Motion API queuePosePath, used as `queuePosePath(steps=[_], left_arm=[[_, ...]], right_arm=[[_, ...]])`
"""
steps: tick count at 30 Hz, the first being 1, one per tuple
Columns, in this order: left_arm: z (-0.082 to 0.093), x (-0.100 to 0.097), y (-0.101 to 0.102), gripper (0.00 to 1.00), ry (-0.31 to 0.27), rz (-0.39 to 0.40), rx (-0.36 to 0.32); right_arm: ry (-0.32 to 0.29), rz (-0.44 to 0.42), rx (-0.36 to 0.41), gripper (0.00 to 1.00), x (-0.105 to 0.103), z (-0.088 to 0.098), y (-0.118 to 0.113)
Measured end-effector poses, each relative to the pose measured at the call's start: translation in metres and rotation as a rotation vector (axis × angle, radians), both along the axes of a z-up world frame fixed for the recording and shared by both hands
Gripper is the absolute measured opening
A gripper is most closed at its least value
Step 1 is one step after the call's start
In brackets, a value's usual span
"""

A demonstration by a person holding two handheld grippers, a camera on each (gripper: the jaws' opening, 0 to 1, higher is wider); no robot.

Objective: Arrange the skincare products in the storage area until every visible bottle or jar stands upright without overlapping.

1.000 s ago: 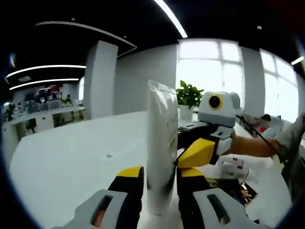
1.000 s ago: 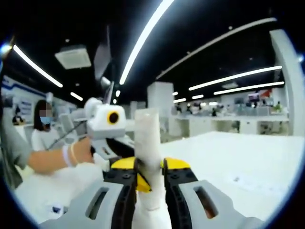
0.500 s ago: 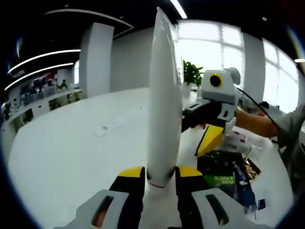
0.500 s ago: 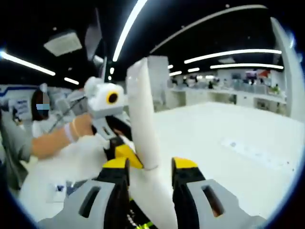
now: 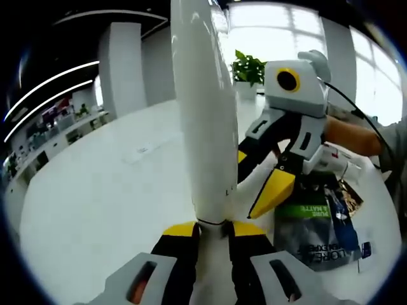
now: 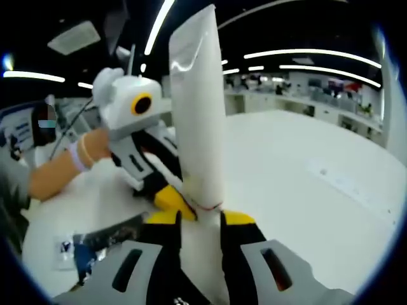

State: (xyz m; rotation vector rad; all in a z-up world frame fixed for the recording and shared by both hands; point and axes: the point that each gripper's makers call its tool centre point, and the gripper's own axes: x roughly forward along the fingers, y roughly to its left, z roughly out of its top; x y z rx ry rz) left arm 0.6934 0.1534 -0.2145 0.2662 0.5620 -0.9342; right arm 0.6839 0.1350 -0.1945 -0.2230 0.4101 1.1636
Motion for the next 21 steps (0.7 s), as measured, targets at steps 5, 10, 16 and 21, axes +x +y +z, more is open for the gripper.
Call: queuePosePath(steps=[5, 10, 16, 21], left_arm=[[0.001, 0.001, 0.002, 0.18, 0.008, 0.007, -0.023], [0.002, -0.001, 0.007, 0.18, 0.003, 0.005, -0.012], [0.002, -0.003, 0.011, 0.17, 0.010, 0.005, -0.017], [0.000, -0.001, 0.013, 0.16, 0.010, 0.018, -0.008]], right_arm=[[-0.004, -0.043, 0.012, 0.09, 0.008, -0.001, -0.004], [-0.008, -0.046, 0.016, 0.15, 0.011, -0.002, -0.004], [-0.008, -0.014, -0.004, 0.22, 0.012, -0.008, 0.003], [0.008, -0.019, 0.004, 0.18, 0.011, -0.008, 0.005]])
